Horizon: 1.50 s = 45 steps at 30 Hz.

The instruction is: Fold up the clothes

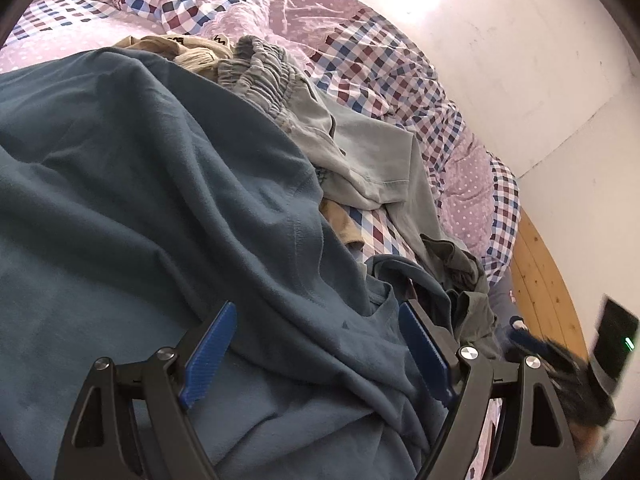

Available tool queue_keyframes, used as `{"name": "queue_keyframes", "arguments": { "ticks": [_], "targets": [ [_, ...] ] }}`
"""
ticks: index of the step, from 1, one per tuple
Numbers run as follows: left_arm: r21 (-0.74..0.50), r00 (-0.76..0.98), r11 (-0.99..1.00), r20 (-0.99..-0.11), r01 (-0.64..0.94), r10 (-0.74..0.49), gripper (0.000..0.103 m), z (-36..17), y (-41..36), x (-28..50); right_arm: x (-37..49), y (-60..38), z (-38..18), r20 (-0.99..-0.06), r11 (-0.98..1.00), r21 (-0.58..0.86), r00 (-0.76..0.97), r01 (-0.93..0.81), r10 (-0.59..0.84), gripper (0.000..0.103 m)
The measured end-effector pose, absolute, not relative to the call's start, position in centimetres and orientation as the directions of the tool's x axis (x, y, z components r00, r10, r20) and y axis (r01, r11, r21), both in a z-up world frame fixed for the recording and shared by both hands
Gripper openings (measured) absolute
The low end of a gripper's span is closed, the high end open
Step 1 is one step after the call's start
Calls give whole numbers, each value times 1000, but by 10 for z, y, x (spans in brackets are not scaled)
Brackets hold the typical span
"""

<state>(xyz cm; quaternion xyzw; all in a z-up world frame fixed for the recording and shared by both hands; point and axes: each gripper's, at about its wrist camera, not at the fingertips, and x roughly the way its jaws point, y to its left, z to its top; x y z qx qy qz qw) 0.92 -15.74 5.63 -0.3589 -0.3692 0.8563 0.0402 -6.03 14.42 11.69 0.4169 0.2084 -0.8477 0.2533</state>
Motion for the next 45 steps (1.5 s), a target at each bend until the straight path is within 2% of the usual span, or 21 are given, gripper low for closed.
{"name": "queue_keyframes", "arguments": {
  "ticks": [4,10,11,13,14,19,23,25,29,34,37,41,43,45],
  "targets": [
    [-667,-740,-719,-582,197,337,86,56,-159,9,-106,121,76,-839,-753,-274,-532,598,-117,50],
    [-675,-742,-711,-577,198,341,86,56,-161,9,-134,93,38,-833,-666,-421,-554,616,14,40],
    [-677,-743,-709,-575,197,343,86,57,-161,9,-137,90,35,-829,-658,-433,-559,616,22,32],
    [-683,-744,-705,-570,194,347,86,58,-161,10,-141,87,30,-821,-647,-456,-570,611,41,5],
    [-685,-745,-702,-568,192,350,86,58,-161,10,-142,87,29,-817,-644,-464,-574,608,46,2],
    [-699,-749,-691,-555,184,362,86,61,-162,12,-132,120,63,-763,-719,-456,-646,524,13,2],
    [-710,-753,-682,-544,177,371,86,63,-162,13,-124,182,116,-693,-858,-376,-721,349,10,2],
    [-715,-754,-677,-539,174,376,86,64,-162,14,-118,220,141,-663,-923,-301,-749,239,22,2],
    [-725,-758,-669,-526,164,386,86,66,-161,15,-104,310,172,-664,-1000,1,-748,6,-5,3],
    [-731,-768,-670,-500,128,399,86,74,-157,18,-49,388,172,-648,-959,118,-752,-258,123,3],
    [-738,-773,-663,-491,125,402,86,75,-159,19,-19,415,160,-681,-927,102,-705,-360,198,3],
    [-752,-771,-645,-488,135,409,86,73,-162,19,1,448,132,-779,-876,-19,-542,-481,314,7],
    [-754,-770,-643,-488,134,411,86,73,-162,20,8,453,126,-794,-863,-91,-487,-497,364,14],
    [-756,-770,-641,-487,134,413,86,74,-162,21,14,443,131,-775,-874,-143,-496,-465,391,32]
  ]
}}
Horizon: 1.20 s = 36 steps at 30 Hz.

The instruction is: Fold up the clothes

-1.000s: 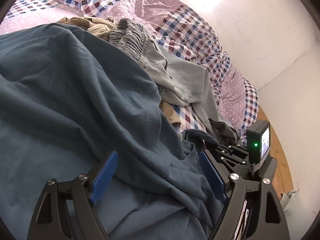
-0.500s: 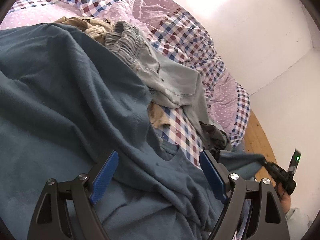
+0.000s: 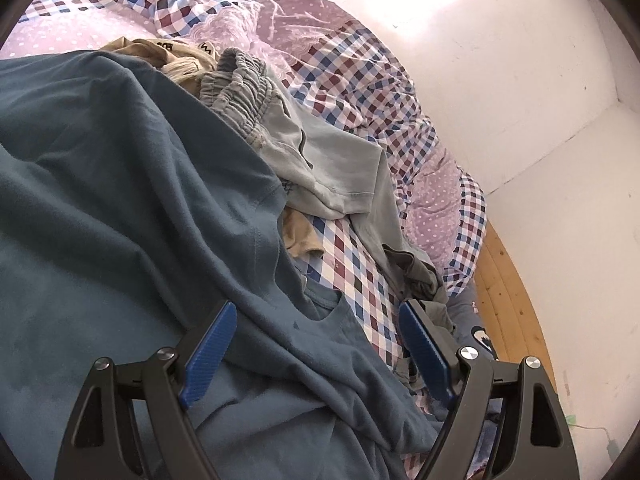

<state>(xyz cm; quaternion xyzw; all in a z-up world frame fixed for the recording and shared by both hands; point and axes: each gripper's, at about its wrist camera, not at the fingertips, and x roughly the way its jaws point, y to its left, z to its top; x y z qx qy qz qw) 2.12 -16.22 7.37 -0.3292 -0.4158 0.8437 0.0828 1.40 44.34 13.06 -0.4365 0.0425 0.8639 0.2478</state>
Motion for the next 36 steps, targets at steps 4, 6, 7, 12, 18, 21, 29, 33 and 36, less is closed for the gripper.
{"name": "queue_keyframes", "arguments": {
  "ticks": [4,6,7,12,18,21,29,33,36],
  "targets": [
    [-760,-772,-636,-482,134,413,86,74,-164,22,9,397,147,-740,-921,-209,-561,-330,370,42],
    [-762,-772,-633,-484,140,411,86,73,-166,21,0,369,152,-738,-943,-216,-590,-255,329,43],
    [-763,-772,-631,-485,143,411,86,72,-166,21,-5,354,154,-739,-953,-216,-603,-212,302,44],
    [-763,-767,-628,-494,156,410,86,69,-166,19,-30,285,149,-744,-960,-279,-631,-8,221,53],
    [-762,-770,-627,-496,164,401,86,68,-169,18,-47,320,121,-781,-950,-294,-547,-105,302,58],
    [-764,-769,-624,-497,167,402,86,67,-170,19,-32,354,106,-809,-938,-309,-475,-156,345,60],
    [-761,-763,-630,-497,155,414,86,69,-164,19,29,414,71,-901,-937,-277,-283,-212,330,63],
    [-762,-761,-631,-495,149,418,86,69,-162,20,62,407,64,-917,-951,-253,-268,-180,294,66],
    [-764,-764,-628,-492,149,418,86,69,-162,20,78,383,74,-910,-975,-185,-352,-124,218,66]
  ]
}}
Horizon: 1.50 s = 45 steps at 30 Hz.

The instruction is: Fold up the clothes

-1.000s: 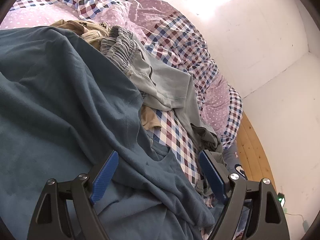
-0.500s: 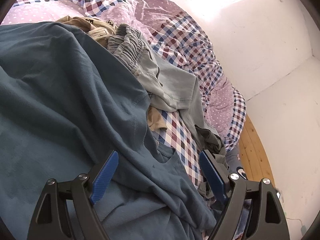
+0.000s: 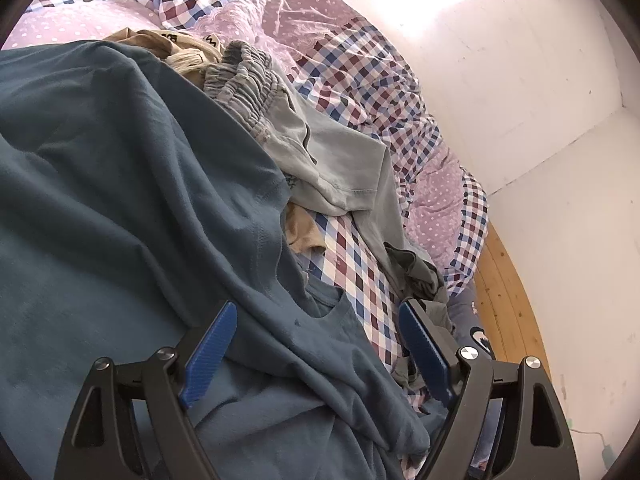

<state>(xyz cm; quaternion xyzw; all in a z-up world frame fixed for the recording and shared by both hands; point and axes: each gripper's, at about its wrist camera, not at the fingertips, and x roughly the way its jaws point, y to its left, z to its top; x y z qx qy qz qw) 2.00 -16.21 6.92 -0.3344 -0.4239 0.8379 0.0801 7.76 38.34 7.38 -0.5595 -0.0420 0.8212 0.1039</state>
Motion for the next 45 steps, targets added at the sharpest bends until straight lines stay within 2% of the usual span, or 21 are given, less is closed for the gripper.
{"name": "queue_keyframes", "arguments": {
  "ticks": [5,8,12,17,30,41,43,45],
  "targets": [
    [-766,-769,-624,-491,155,410,86,69,-165,21,63,318,105,-871,-992,-70,-491,100,12,66],
    [-765,-772,-622,-493,165,401,86,68,-169,20,42,265,117,-851,-958,-71,-518,277,-86,65],
    [-772,-778,-609,-493,183,390,86,65,-175,20,7,203,118,-843,-892,-92,-511,442,-166,64],
    [-773,-778,-604,-497,195,385,86,63,-178,18,-42,147,105,-848,-823,-107,-483,558,-217,64],
    [-757,-768,-613,-527,228,365,86,57,-184,15,-126,73,26,-905,-713,-121,-371,691,-206,61],
    [-737,-749,-630,-557,246,358,86,49,-182,12,-140,69,1,-916,-674,-69,-315,735,-250,62],
    [-741,-750,-626,-554,245,362,86,48,-182,11,-136,67,1,-911,-665,-86,-328,742,-248,55],
    [-746,-751,-620,-549,242,367,86,48,-183,11,-131,65,1,-907,-656,-103,-341,748,-247,42]
  ]
}}
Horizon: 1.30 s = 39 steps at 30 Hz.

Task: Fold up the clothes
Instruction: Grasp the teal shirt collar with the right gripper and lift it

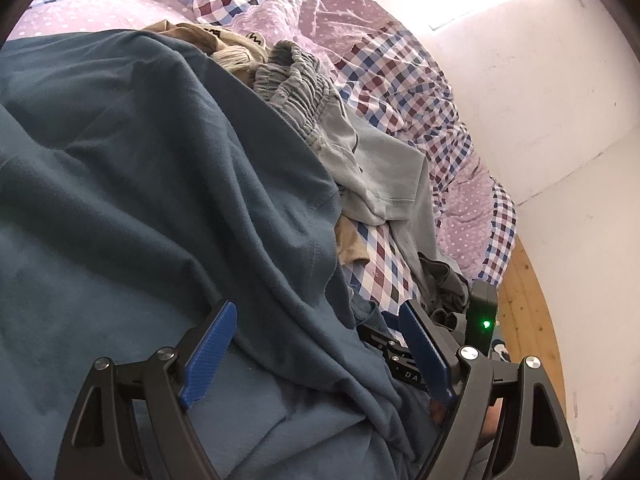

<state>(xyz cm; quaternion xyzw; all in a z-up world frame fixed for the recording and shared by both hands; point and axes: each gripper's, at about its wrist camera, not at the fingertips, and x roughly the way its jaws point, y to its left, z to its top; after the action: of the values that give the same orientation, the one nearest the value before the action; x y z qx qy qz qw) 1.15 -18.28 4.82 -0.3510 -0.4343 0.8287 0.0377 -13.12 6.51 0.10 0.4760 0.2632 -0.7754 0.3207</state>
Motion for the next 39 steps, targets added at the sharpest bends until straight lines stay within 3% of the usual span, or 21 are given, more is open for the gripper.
{"name": "queue_keyframes", "arguments": {
  "ticks": [2,4,7,10,20,24,28,34,37,39],
  "targets": [
    [-752,-752,-614,-544,240,373,86,48,-183,11,-126,63,1,-902,-645,-124,-356,754,-243,33],
    [-758,-753,-608,-539,237,378,86,48,-184,11,-119,58,3,-896,-628,-171,-385,759,-222,9],
    [-766,-754,-599,-531,233,386,86,47,-185,11,-111,56,11,-875,-617,-247,-446,747,-189,5],
    [-781,-758,-582,-516,226,399,86,47,-186,12,-80,48,33,-817,-598,-336,-542,727,-199,5],
    [-927,-821,-331,-322,174,471,86,42,-213,30,51,14,118,-507,-538,-613,-810,579,-295,5],
    [-942,-845,-275,-301,191,442,86,38,-234,42,127,0,71,-538,-363,-679,-769,638,-345,5],
    [-924,-832,-316,-342,215,436,86,41,-241,47,159,3,21,-591,-275,-685,-736,674,-330,5],
    [-820,-766,-528,-482,224,424,86,54,-231,45,154,9,14,-555,-398,-641,-755,656,-350,6],
    [-828,-749,-498,-498,259,437,86,42,-236,45,151,13,12,-538,-439,-625,-764,645,-357,16],
    [-838,-745,-469,-497,279,444,86,34,-241,45,152,15,10,-532,-449,-621,-766,643,-361,34]
  ]
}}
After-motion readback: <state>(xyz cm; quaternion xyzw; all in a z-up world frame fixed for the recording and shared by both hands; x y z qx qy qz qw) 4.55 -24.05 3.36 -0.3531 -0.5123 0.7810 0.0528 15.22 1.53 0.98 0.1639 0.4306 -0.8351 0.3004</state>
